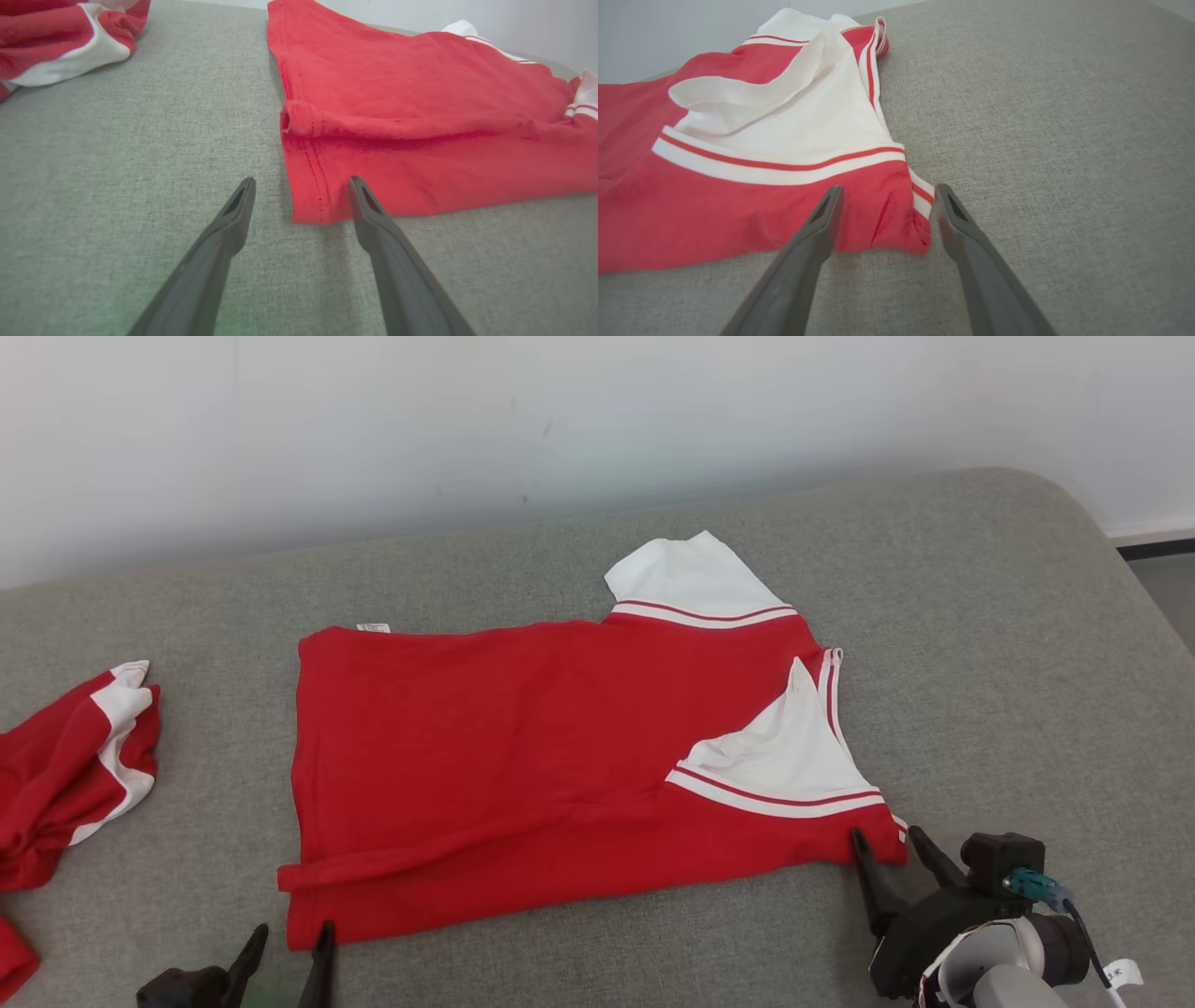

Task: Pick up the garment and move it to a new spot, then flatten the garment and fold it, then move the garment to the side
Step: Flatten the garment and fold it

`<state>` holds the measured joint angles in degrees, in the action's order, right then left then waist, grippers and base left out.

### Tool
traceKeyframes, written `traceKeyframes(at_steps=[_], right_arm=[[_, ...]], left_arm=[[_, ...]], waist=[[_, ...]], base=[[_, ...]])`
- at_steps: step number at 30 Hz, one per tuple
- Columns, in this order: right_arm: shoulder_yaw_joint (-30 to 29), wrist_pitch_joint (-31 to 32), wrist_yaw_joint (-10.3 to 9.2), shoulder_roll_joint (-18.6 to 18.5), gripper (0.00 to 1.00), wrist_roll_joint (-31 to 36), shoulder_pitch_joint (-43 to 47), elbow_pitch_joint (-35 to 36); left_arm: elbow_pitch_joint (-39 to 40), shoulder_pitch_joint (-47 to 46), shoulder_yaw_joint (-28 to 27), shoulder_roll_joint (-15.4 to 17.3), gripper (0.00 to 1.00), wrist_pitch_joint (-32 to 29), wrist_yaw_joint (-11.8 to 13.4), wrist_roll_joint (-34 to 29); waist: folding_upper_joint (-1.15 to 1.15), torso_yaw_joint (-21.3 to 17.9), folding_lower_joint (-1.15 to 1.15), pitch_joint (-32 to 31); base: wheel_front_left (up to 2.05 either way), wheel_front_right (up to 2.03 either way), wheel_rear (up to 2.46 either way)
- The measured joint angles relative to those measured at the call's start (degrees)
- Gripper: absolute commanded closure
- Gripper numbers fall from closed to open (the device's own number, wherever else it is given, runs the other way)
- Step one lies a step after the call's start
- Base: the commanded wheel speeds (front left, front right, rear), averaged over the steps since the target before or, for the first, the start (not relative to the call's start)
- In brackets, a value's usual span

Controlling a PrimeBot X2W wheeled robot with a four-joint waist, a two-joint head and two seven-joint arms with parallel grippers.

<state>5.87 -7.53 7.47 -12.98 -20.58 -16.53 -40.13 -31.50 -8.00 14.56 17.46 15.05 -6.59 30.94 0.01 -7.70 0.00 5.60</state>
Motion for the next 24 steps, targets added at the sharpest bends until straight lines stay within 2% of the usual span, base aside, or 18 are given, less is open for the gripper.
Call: traceKeyframes(at_steps=[3, 4, 5, 6, 7, 16, 24], right_arm=[[0.03, -0.1, 0.0, 0.42, 0.0, 0.96, -0.38, -1.1], [-0.02, -0.16, 0.0, 0.67, 0.15, 1.27, -0.56, -1.66], [-0.02, -0.38, 0.0, 0.83, 0.39, 1.74, -0.76, -2.2], [-0.01, -0.59, 0.0, 0.97, 0.79, 2.18, -1.04, -2.74], [-0.04, -0.79, 0.0, 1.05, 1.0, 2.45, -1.33, -3.26], [0.2, -2.91, 0.0, 1.82, 1.0, 2.57, -1.38, -5.28], [-0.18, -2.86, 0.0, 0.27, 1.0, -0.68, 5.63, 0.34]], left_arm=[[-1.78, -0.73, 0.29, -0.16, 0.0, 0.0, -0.09, -0.03], [-2.83, -1.09, 0.78, -0.24, 0.27, 0.0, -0.37, -0.03], [-3.75, -1.43, 0.87, -0.42, 0.51, 0.01, -0.47, 0.02], [-4.6, -1.96, 1.01, -0.55, 0.89, 0.02, -0.49, 0.34], [-5.6, -2.41, 1.32, -0.63, 1.0, 0.02, -0.53, 0.8], [-5.77, -3.23, 2.57, -1.42, 1.0, 0.04, -0.82, 0.9], [-0.58, 2.93, 1.44, -2.19, 1.0, 0.01, -0.93, 0.79]], waist=[[0.0, -0.11, 0.0, 0.45], [0.0, -0.13, 0.0, 0.62], [0.0, -0.12, 0.0, 0.75], [0.0, -0.12, 0.0, 0.85], [0.0, -0.15, 0.0, 0.86], [0.0, 0.35, 0.0, -0.65], [0.0, 1.27, 0.0, -4.04]], base=[[0.0, 0.0, 0.0], [0.0, 0.0, 0.0], [0.0, 0.0, 0.0], [0.0, 0.0, 0.0], [0.0, 0.0, 0.0], [0.0, 0.0, 0.0], [0.0, 0.0, 0.0]])
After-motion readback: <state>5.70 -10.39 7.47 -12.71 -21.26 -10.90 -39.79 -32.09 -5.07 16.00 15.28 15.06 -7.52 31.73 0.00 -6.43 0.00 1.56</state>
